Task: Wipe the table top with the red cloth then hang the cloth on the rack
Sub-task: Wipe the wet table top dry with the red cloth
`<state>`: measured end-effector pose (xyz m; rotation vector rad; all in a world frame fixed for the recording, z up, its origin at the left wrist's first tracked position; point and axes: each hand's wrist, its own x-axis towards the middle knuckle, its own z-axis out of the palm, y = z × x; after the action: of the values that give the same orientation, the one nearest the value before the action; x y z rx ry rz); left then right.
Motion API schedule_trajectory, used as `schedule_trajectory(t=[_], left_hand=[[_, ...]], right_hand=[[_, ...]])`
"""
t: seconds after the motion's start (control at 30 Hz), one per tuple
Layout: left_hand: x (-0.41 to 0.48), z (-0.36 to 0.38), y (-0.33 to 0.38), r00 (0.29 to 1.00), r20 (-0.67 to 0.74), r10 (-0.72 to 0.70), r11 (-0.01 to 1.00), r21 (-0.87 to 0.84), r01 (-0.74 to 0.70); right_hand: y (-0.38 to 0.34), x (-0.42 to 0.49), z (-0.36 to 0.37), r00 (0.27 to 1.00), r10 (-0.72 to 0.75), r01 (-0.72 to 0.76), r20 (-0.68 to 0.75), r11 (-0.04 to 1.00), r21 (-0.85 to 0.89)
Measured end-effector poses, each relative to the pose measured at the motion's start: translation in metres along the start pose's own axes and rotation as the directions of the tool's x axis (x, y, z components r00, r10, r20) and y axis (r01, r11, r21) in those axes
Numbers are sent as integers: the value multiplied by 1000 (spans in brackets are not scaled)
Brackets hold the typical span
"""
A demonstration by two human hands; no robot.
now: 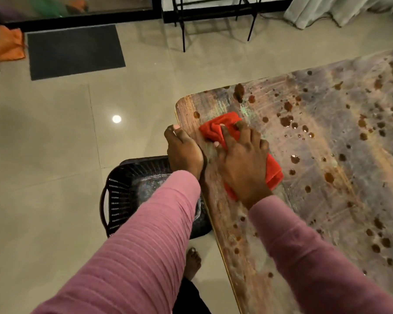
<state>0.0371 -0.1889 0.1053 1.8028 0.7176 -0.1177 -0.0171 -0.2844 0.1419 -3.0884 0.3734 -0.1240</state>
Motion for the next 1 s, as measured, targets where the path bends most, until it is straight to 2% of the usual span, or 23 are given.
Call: schedule_trajectory(t=[0.07,0.13,0.17,0.23,0.33,0.4,0.47,0.57,0.63,0.67,0.73,0.8,0.87,0.9,0.93,1.0], left_hand=[[1,1,-1,1000,-5,8,1000,10,-8],[1,1,-1,1000,-11,-2,1000,7,2],[1,2,-1,1000,-10,-11,1000,-3,11],[2,1,-1,999,-9,-37,999,-34,37],[4,1,-1,996,0,-87,991,-102,86],[4,1,-1,994,-5,-105,988,-114,104],[2,2,-1,995,-12,-98,989,-108,96],[0,1,-1,994,-13,-104,991,-86,102],[1,0,0,993,0,-118,989,-85,118],[1,1,0,992,9,-128,987,-93,129],[1,-1,-1,990,19,-137,984,-112,138],[2,-2,-1,992,18,-127,983,-128,128],[1,-1,0,992,16,-129,981,-145,130],[1,-1,1,991,19,-135,980,-148,136],[1,0,2,990,23,-141,979,-145,143],[0,1,2,989,31,-147,979,-137,150]], right_hand=[[12,23,-3,993,115,-115,24,993,-4],[12,46,-7,963,265,-267,41,961,72],[5,53,-9,955,291,-296,56,949,107],[-15,52,-10,975,208,-217,82,966,137],[-33,27,-11,990,-102,90,97,989,119],[-22,26,-15,973,-203,194,107,977,89],[-4,44,-14,987,-128,123,95,991,58],[7,77,-15,977,178,-190,114,976,108],[-7,85,-13,968,231,-241,96,964,114],[-17,85,-12,977,193,-202,90,974,106],[-38,79,-10,998,21,-30,67,990,136],[-51,70,-11,980,-186,172,69,970,172],[-43,72,-13,946,-311,297,92,945,139],[-33,77,-12,947,-307,298,94,949,103],[-22,84,-12,966,-244,238,88,968,76],[-6,101,-13,995,21,-30,97,994,101]])
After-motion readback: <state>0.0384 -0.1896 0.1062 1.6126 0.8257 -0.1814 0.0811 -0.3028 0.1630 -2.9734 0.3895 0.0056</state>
